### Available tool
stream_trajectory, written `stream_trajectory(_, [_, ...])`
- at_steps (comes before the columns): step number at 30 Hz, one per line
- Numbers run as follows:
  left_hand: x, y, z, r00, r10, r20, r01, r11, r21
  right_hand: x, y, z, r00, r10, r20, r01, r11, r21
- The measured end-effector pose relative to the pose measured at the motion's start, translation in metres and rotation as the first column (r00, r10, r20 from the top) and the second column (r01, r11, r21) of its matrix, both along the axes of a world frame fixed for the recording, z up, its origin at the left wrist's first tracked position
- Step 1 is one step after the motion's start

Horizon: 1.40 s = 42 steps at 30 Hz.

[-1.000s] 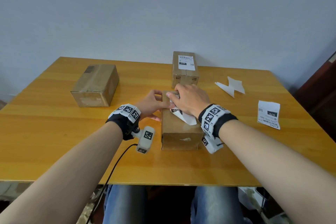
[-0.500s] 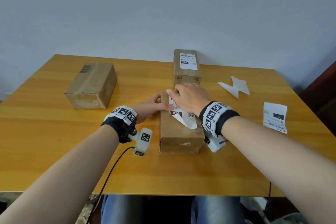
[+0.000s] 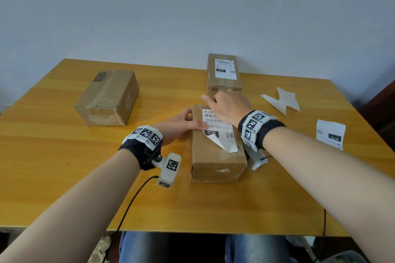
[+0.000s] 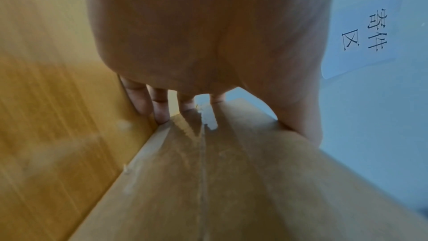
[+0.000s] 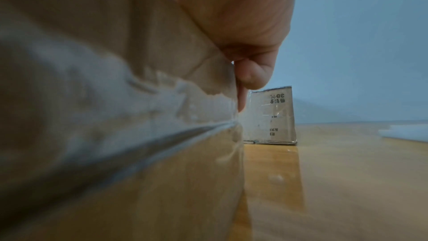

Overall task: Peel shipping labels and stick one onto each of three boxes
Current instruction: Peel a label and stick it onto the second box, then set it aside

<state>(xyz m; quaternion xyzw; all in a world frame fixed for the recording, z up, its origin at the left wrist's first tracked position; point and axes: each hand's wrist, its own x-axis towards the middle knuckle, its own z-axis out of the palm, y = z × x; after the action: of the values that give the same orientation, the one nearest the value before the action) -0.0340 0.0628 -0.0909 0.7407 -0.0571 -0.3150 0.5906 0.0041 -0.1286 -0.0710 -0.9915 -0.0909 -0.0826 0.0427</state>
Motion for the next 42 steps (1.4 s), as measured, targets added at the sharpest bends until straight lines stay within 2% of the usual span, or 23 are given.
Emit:
stream_trajectory(9, [0.005,0.000,-0.002,1.000,-0.005,0.007,0.005,1.000,-0.017,0.019,-0.001,0.002,1.000,0.014,-0.011,-0.014,0.999,0.046])
stream_trajectory(21, [0.006,0.001,-0.005,1.000,-0.012,0.022,0.013,1.000,-0.023,0.037,-0.012,-0.005,0.991,0.134,0.030,-0.137,0.952,0.273])
stream_trajectory(29, [0.003,0.000,-0.004,1.000,-0.018,0.022,0.019,1.000,-0.024,0.037,-0.017,-0.007,0.992,0.119,0.049,-0.128,0.916,0.380])
stream_trajectory(33, [-0.002,0.003,-0.003,0.999,-0.015,0.029,0.015,1.000,0.007,0.028,-0.016,-0.002,0.989,0.145,-0.015,-0.126,0.904,0.408])
stream_trajectory(37, [-0.010,0.007,-0.001,0.998,-0.028,0.052,0.026,0.999,0.035,0.011,-0.019,0.004,0.986,0.144,-0.083,-0.105,0.927,0.360])
stream_trajectory(42, [-0.024,0.011,0.004,0.995,0.001,0.100,-0.010,0.996,0.091,-0.009,-0.030,0.007,0.939,0.270,-0.213,-0.206,0.938,0.281])
